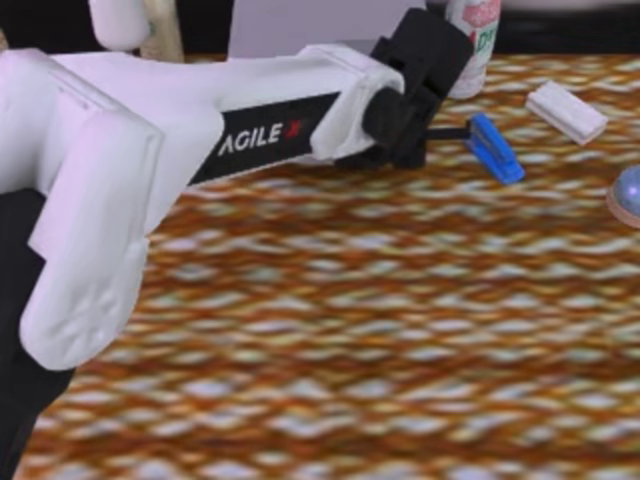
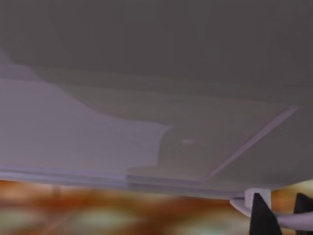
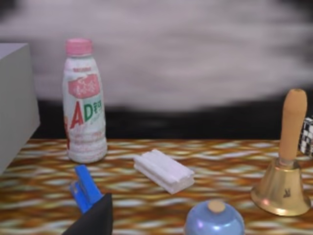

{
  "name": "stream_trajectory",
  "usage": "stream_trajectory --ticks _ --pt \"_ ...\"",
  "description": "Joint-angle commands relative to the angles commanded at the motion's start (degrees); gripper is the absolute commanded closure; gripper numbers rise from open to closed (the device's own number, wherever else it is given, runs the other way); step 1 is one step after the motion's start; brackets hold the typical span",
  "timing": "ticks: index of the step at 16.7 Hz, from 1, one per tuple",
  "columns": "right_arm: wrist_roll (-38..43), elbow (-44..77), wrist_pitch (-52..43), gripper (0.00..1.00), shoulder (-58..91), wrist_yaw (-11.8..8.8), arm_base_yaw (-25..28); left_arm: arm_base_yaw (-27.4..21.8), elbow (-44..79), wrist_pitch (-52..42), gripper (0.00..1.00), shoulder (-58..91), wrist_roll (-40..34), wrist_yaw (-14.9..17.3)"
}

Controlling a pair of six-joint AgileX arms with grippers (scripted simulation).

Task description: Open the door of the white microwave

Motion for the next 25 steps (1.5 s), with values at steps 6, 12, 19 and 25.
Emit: stream_trajectory --ticks 6,12,19,25 --pt "0.0 0.0 0.0 0.0 0.0 0.0 0.0 0.0 0.0 0.0 1.0 0.0 0.0 0.0" --pt "0.0 0.0 0.0 0.0 0.0 0.0 0.0 -0.4 0.0 0.1 1.0 0.2 -0.1 0.4" --pt "0.0 0.0 0.0 0.0 0.0 0.0 0.0 0.2 -3.8 2.6 1.0 -2.1 2.3 1.4" --pt "0.0 0.0 0.0 0.0 0.0 0.0 0.0 0.2 -3.8 2.6 1.0 -2.1 2.3 1.4"
